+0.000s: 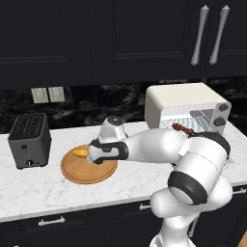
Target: Pick up the kebab skewer and baguette bread, and place them inside the toaster oven. Close the toaster oven door and start by setting the timer.
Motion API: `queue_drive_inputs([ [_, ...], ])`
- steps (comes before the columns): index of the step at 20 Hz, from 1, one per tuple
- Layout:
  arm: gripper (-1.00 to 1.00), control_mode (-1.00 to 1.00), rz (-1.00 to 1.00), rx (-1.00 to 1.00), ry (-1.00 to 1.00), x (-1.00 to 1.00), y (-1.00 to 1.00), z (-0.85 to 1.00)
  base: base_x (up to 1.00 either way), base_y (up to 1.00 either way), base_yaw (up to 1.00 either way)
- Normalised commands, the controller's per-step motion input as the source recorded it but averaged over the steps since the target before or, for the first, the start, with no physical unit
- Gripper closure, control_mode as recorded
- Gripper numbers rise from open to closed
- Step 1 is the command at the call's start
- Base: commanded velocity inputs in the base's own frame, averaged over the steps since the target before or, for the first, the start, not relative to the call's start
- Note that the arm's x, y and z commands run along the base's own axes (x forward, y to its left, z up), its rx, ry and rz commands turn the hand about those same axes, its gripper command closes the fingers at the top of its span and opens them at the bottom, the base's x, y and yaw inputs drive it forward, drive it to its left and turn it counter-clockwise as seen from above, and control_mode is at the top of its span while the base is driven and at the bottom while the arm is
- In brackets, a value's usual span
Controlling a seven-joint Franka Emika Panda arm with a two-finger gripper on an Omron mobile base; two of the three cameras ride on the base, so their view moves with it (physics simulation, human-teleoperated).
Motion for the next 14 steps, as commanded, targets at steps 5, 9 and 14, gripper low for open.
queue_drive_inputs([
  [5,-1.0,-1.0,0.0,0.0,0.11,0.33,0.13,-0.35,0.0,0.0,0.0],
  [9,-1.0,-1.0,0.0,-0.04,0.01,0.22,0.44,-0.28,0.0,0.0,0.0],
  [14,-1.0,-1.0,0.0,-0.04,0.0,0.16,0.33,-0.27,0.0,0.0,0.0],
])
